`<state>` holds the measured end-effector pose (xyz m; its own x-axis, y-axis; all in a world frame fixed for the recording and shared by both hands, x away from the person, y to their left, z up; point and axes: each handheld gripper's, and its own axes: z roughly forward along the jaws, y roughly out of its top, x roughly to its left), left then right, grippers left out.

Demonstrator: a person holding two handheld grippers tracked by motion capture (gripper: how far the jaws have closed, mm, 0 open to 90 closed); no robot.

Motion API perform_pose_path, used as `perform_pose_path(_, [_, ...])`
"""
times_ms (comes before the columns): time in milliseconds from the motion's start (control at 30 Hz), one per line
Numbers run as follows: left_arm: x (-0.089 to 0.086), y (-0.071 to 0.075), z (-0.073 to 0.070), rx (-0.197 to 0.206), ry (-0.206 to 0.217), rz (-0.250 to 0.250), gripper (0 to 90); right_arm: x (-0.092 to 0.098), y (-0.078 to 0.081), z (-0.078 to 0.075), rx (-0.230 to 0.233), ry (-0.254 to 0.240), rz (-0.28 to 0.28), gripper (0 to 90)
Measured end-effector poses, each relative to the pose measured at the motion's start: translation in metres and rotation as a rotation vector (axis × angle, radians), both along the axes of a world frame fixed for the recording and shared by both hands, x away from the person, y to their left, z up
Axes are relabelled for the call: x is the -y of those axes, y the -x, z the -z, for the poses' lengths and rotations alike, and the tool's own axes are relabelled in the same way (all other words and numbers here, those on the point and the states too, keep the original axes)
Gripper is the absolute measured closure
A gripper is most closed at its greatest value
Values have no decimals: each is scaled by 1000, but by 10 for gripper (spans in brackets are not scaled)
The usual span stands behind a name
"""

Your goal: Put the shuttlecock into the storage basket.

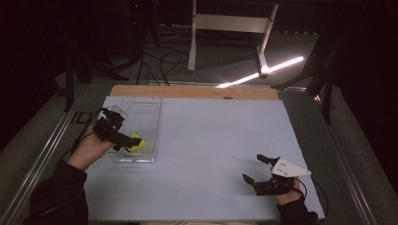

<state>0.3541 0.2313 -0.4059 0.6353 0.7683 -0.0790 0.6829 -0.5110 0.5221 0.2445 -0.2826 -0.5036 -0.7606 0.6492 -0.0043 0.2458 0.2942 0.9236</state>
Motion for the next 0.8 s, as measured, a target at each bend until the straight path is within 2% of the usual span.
perform_pose_path(100, [9, 1, -2, -11, -2, 27, 0, 0, 0, 0, 0, 2, 2, 94])
perform_pose_path(200, [20, 2, -3, 5, -6, 48, 0, 0, 0, 0, 0, 1, 3, 94])
perform_pose_path(500, [45, -2, -9, 19, 17, 113, 0, 1, 0, 0, -1, 3, 3, 94])
perform_pose_path(633, [59, -2, -12, 20, 33, 160, 0, 0, 0, 0, -5, 3, 0, 94])
perform_pose_path(800, [77, 0, -17, 54, 55, 208, 0, 0, 1, 0, -4, 5, -1, 94])
